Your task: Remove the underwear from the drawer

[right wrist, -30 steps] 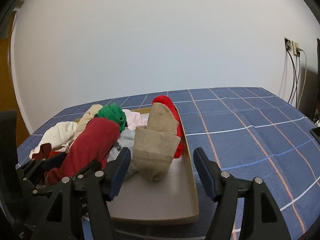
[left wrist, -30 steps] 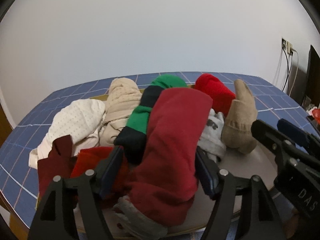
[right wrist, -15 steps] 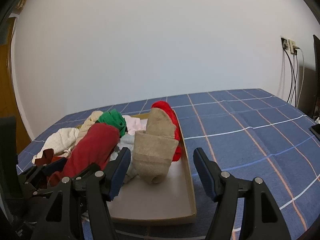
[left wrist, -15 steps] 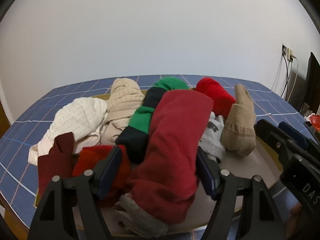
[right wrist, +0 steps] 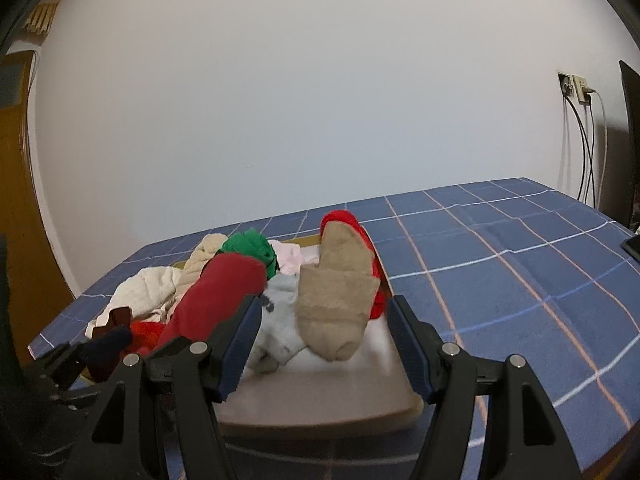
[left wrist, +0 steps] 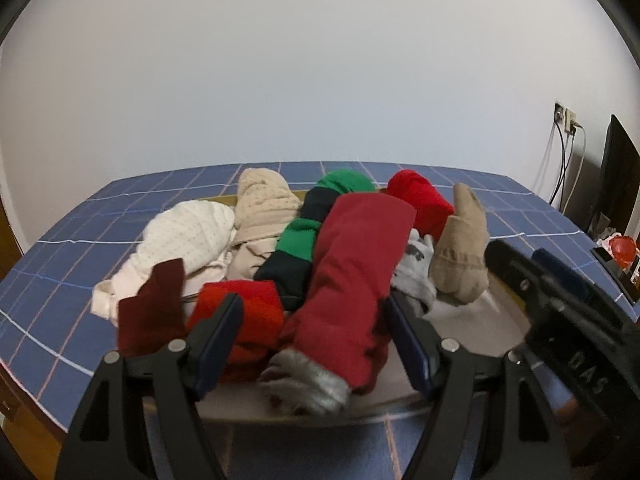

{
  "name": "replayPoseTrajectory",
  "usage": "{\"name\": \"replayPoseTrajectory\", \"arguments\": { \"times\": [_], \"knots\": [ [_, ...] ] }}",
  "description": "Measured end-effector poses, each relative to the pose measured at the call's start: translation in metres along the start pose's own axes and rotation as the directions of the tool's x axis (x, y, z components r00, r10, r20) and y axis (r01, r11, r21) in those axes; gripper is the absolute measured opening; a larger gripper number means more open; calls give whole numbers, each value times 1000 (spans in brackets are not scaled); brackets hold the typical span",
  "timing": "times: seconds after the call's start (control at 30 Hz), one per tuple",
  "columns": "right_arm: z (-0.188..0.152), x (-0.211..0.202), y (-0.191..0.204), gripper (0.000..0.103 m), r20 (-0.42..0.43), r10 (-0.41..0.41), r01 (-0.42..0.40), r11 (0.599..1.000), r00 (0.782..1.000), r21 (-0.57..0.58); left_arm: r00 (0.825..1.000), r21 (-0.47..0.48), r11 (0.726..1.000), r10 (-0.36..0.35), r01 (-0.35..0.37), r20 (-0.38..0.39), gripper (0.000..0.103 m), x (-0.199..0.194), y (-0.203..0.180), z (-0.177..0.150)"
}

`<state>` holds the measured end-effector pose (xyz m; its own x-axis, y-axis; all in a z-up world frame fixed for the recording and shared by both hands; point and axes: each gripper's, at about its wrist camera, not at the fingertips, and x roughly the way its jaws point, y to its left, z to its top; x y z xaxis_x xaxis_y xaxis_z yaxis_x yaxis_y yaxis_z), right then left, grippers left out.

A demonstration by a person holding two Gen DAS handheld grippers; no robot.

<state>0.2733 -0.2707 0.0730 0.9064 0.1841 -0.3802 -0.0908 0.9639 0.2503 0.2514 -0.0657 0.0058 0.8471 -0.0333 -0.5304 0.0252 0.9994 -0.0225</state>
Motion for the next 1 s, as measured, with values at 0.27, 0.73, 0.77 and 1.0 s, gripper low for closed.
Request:
{"name": "replayPoseTrajectory", "arguments": {
  "times": [0.27, 0.73, 0.77, 1.0],
  "knots": [
    [-13, -27, 19, 68, 45, -23, 25, 999, 999, -40, 1000, 13, 1000, 0, 0, 1, 74, -16, 9, -9],
    [-26, -62, 36, 68, 69, -18, 21, 999, 997, -46, 999, 14, 1000, 22, -23, 23, 74, -48, 21, -25],
    [-26, -66, 36, 68, 72, -17, 20, 999, 997, -42, 999, 12, 1000, 21, -21, 29, 74, -52, 22, -26],
    [-28, -84, 42, 68, 90, -15, 21, 998, 996, -61, 999, 0, 1000, 12, -12, 48, 74, -69, 25, -30]
  ]
}}
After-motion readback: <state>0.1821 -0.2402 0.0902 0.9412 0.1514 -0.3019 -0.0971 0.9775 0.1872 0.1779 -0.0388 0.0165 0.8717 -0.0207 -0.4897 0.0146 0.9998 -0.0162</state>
